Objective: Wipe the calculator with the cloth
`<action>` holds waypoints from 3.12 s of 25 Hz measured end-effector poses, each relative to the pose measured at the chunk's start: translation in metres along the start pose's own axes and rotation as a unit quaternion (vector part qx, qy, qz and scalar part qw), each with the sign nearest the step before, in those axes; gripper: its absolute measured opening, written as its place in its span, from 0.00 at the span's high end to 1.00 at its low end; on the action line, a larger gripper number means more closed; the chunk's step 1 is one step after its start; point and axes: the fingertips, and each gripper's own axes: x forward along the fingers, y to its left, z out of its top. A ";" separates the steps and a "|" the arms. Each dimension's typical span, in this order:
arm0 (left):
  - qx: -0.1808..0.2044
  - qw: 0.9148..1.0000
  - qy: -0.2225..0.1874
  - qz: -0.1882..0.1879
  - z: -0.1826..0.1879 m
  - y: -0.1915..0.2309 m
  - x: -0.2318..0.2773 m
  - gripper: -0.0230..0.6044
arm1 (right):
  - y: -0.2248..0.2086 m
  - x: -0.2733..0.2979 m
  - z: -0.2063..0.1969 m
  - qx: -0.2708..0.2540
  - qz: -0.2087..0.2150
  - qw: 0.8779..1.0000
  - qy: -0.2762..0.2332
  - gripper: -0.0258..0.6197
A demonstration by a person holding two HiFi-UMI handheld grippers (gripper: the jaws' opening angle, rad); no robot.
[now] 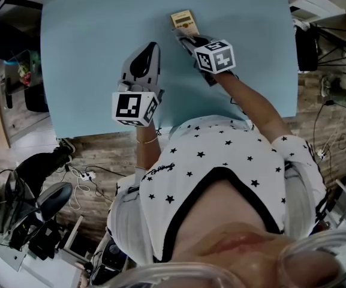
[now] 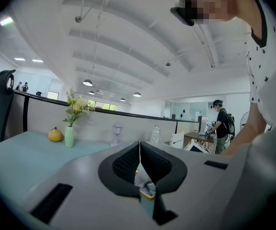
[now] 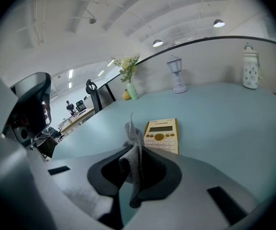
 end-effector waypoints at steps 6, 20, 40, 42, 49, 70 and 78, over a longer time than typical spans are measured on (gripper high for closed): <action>0.003 1.000 0.003 -0.007 0.000 -0.003 0.003 0.92 | -0.019 -0.008 0.002 0.012 -0.021 1.000 -0.009 0.89; 0.007 1.000 0.006 -0.013 0.001 -0.009 0.004 0.92 | -0.059 -0.030 -0.007 0.056 -0.070 0.996 -0.024 0.89; 0.022 1.000 0.001 -0.012 0.008 -0.021 -0.002 0.92 | -0.045 -0.085 0.044 0.072 -0.051 0.986 -0.142 0.89; 0.025 1.000 0.001 -0.014 0.010 -0.028 -0.003 0.92 | -0.036 -0.102 0.051 0.058 -0.043 0.984 -0.164 0.89; 0.047 0.999 0.005 -0.014 0.018 -0.054 -0.007 0.92 | -0.011 -0.160 0.072 0.011 -0.024 0.972 -0.232 0.89; 0.088 0.996 0.000 -0.035 0.040 -0.139 -0.007 0.92 | 0.022 -0.278 0.084 -0.022 0.042 0.948 -0.315 0.89; 0.093 0.995 0.008 -0.028 0.036 -0.143 -0.009 0.92 | 0.023 -0.281 0.080 -0.017 0.057 0.947 -0.316 0.89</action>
